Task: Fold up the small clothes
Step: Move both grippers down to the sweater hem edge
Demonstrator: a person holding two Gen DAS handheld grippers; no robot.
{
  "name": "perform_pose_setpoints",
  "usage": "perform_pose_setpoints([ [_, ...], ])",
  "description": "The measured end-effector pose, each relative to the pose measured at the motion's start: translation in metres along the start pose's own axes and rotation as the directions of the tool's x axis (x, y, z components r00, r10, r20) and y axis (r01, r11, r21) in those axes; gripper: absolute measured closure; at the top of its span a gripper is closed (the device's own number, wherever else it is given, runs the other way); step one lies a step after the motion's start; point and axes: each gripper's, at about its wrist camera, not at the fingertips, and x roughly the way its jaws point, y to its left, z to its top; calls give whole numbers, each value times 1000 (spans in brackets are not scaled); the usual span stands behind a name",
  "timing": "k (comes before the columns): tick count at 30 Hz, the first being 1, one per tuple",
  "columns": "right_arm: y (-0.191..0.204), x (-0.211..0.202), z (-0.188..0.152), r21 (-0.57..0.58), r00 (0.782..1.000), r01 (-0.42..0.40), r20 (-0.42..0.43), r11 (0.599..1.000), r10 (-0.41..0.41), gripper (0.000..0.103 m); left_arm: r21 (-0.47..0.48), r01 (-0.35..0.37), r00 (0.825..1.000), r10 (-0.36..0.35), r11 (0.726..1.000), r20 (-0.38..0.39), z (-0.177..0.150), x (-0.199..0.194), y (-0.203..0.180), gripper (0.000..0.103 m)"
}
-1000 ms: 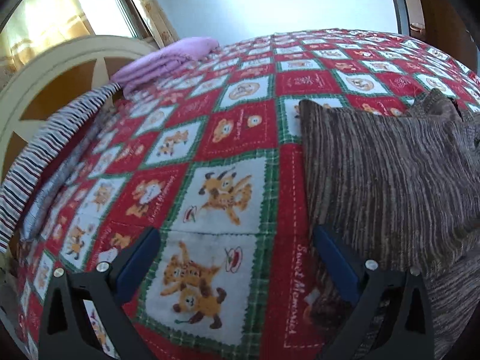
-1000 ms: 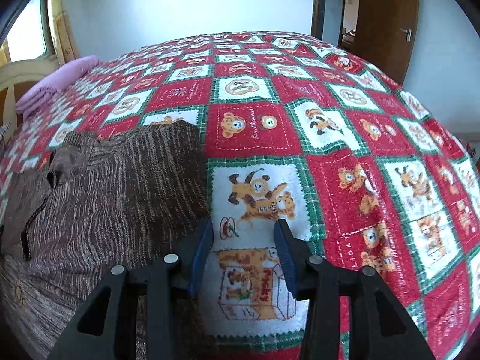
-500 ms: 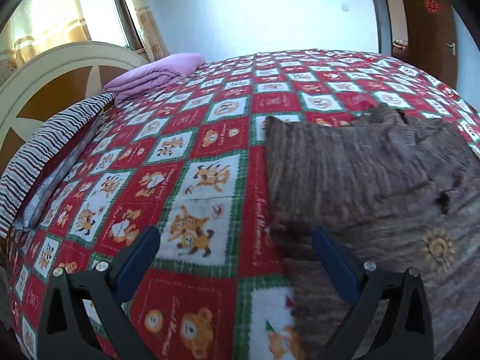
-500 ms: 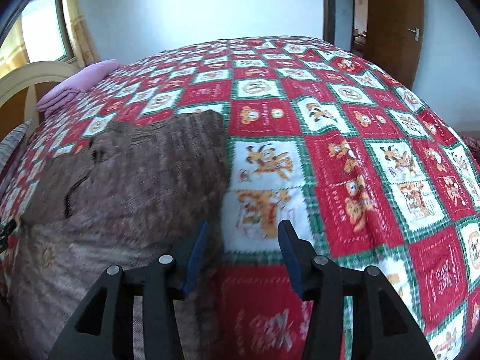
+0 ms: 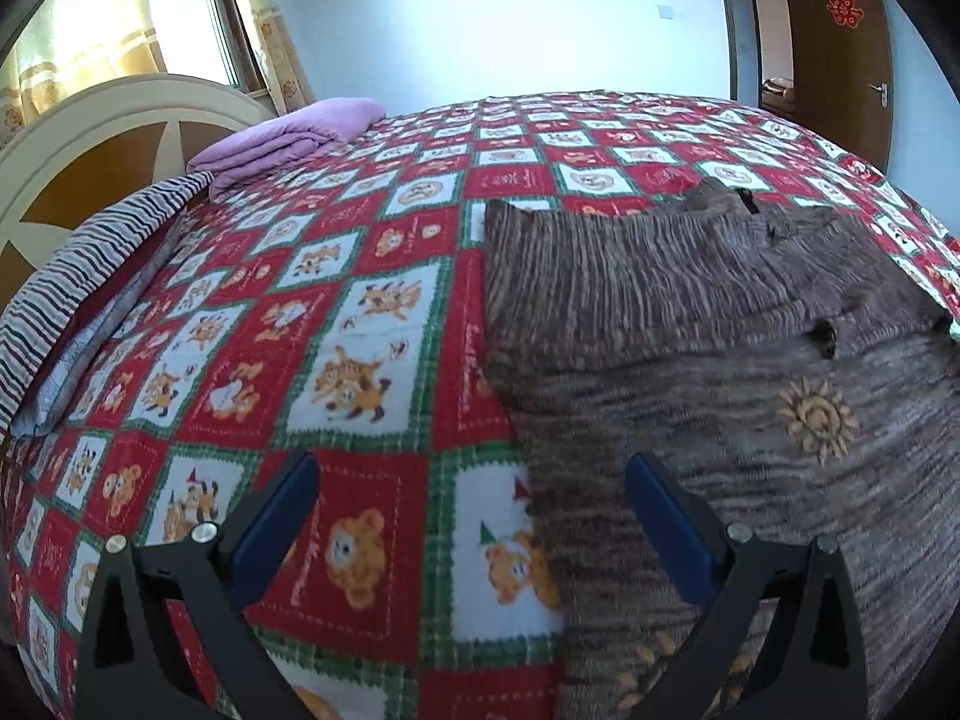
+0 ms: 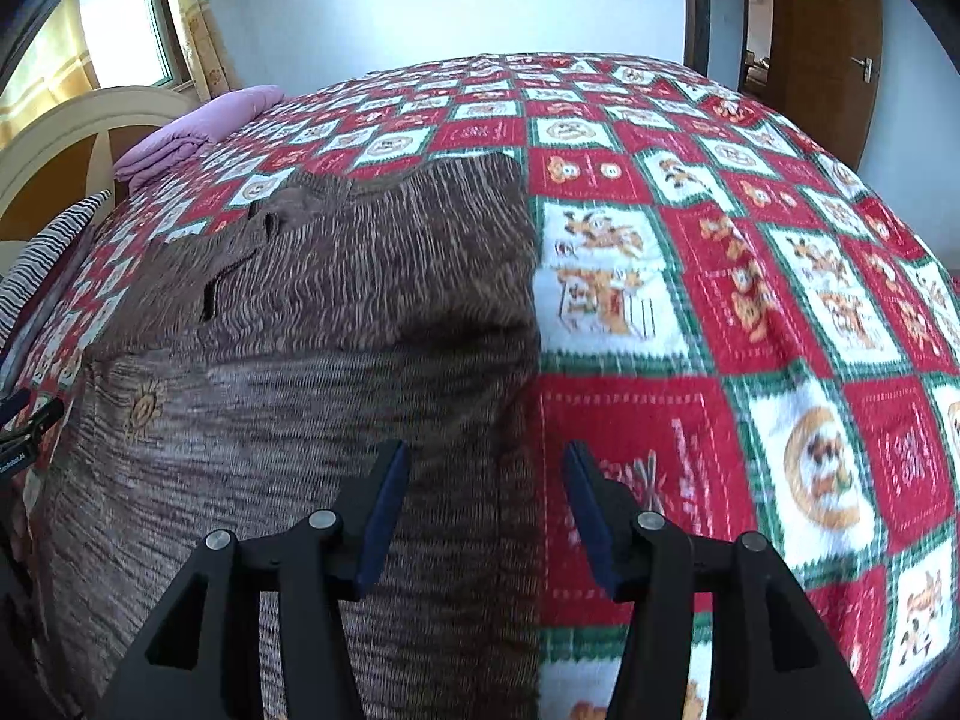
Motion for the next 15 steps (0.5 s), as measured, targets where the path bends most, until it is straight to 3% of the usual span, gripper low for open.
perform_pose_setpoints([
  [15, 13, -22, -31, -15, 1000, -10, -17, 1000, 10, 49, 13, 23, 1000, -23, 1000, -8, -34, -30, 2, 0],
])
